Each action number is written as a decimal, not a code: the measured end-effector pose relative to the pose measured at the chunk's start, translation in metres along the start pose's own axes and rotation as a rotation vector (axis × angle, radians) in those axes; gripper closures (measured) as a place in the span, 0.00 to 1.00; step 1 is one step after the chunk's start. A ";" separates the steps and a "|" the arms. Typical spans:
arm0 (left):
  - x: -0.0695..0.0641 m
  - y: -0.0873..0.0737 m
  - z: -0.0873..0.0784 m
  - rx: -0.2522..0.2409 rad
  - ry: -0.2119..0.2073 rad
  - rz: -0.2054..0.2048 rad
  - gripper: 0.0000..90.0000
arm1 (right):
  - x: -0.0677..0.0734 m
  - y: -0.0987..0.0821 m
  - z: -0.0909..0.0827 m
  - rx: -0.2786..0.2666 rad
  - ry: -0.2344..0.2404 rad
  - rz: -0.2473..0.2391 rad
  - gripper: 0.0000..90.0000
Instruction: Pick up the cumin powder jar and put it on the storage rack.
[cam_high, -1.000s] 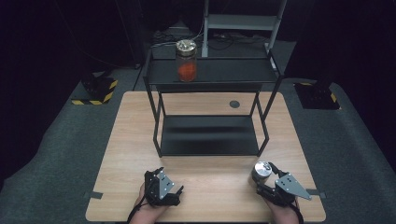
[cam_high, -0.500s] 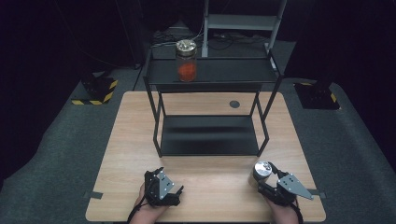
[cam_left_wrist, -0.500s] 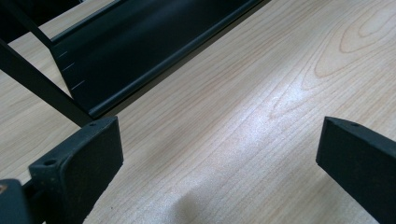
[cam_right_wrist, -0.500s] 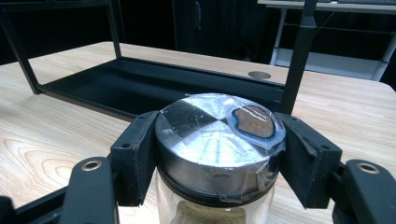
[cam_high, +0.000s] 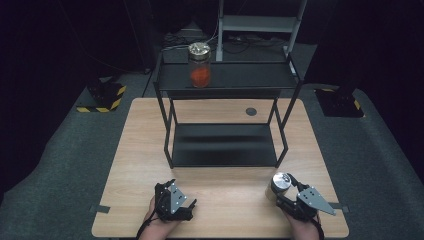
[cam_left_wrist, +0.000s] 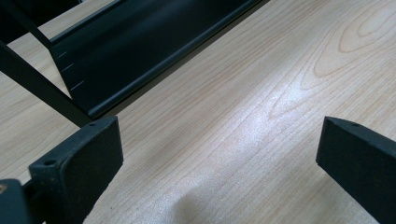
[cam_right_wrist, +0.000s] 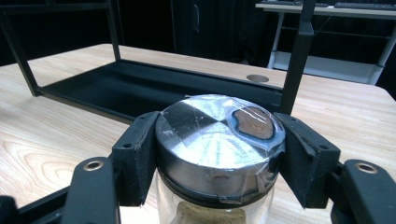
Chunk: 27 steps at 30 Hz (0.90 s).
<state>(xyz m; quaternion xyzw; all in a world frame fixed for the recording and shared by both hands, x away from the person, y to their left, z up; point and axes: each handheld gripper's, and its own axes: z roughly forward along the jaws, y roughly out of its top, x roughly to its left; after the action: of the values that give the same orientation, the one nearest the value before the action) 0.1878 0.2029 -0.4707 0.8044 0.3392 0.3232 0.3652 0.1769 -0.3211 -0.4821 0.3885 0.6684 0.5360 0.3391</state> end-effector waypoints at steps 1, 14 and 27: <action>0.000 0.000 0.000 0.001 0.000 -0.001 0.01 | 0.001 0.001 -0.001 -0.005 0.001 0.000 0.38; 0.001 0.000 0.000 0.000 -0.004 0.001 0.01 | 0.006 0.027 -0.007 -0.056 0.037 -0.033 0.38; 0.003 -0.003 -0.001 -0.015 -0.009 -0.018 0.01 | 0.014 0.055 0.007 -0.085 0.080 -0.045 0.38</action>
<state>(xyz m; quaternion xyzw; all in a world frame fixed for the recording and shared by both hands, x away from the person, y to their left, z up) 0.1877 0.2072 -0.4715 0.8002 0.3422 0.3187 0.3756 0.1847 -0.2989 -0.4296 0.3369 0.6667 0.5712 0.3403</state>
